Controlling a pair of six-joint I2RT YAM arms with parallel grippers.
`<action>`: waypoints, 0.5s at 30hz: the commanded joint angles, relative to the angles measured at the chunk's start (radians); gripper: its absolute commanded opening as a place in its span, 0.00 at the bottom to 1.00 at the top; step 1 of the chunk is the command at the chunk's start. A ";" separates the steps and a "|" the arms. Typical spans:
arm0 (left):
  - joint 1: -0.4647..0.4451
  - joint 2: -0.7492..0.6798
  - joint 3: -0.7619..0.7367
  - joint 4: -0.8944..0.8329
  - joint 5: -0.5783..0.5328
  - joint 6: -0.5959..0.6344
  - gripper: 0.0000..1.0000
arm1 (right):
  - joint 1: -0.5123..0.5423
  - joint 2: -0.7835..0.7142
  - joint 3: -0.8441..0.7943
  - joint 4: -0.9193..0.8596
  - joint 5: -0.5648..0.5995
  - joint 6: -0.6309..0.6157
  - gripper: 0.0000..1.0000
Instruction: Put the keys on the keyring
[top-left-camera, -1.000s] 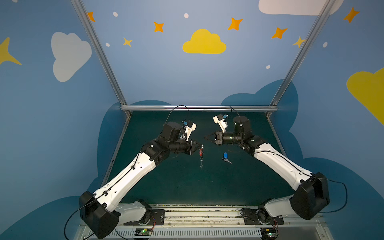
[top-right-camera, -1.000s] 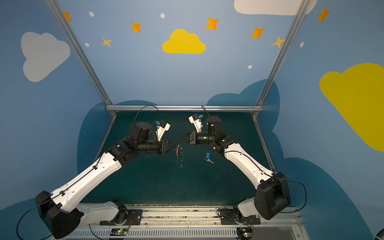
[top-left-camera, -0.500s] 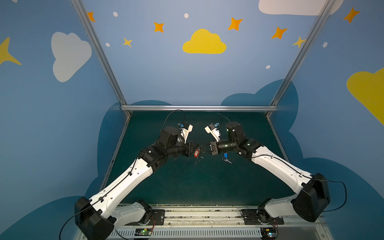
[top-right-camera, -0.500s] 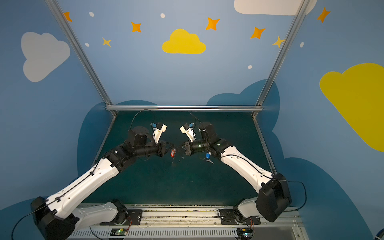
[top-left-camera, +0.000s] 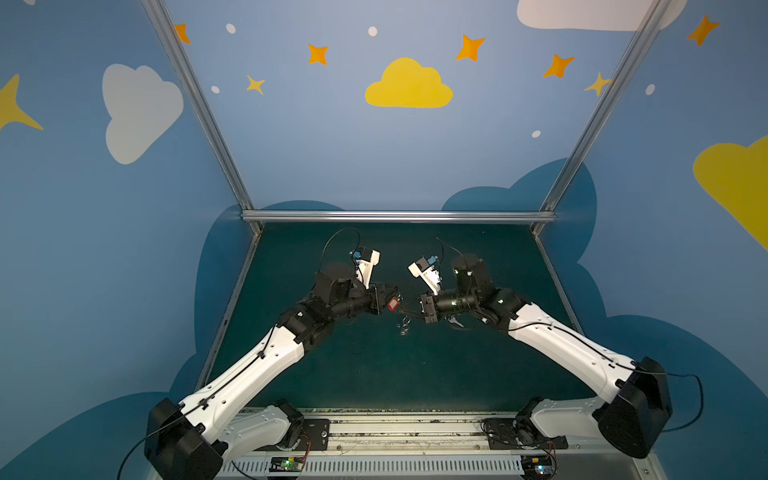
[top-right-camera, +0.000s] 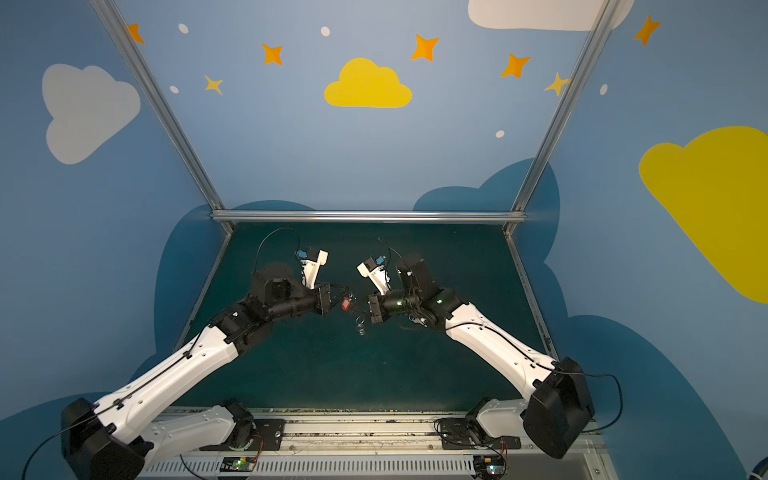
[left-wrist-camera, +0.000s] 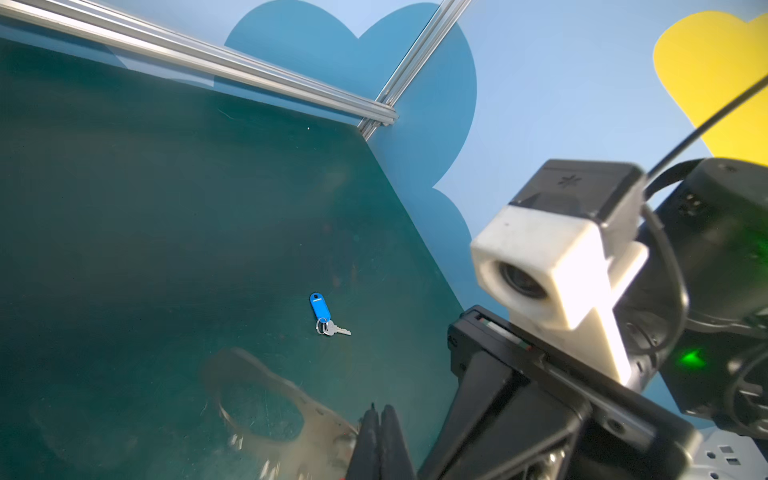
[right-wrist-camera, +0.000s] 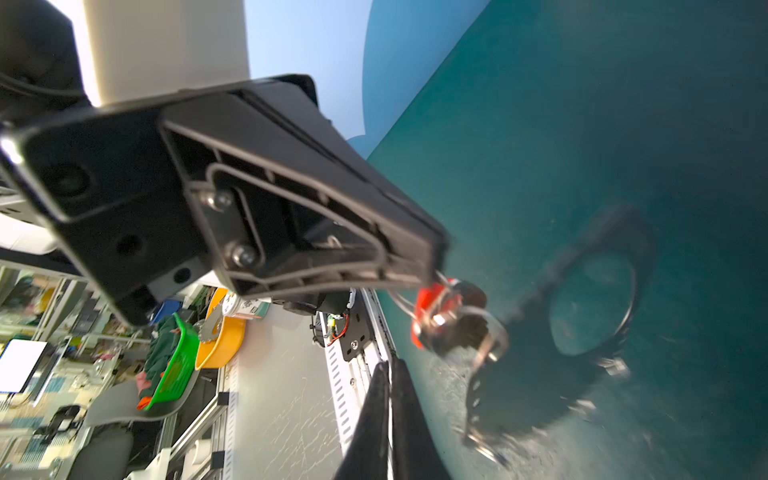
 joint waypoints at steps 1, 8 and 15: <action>0.004 -0.032 -0.007 0.111 0.016 -0.042 0.04 | -0.045 -0.092 -0.051 0.097 0.035 0.040 0.09; 0.009 -0.041 -0.037 0.191 0.086 -0.075 0.04 | -0.093 -0.120 -0.101 0.310 -0.036 0.138 0.17; 0.011 -0.034 -0.052 0.259 0.147 -0.111 0.04 | -0.098 -0.078 -0.105 0.443 -0.114 0.192 0.16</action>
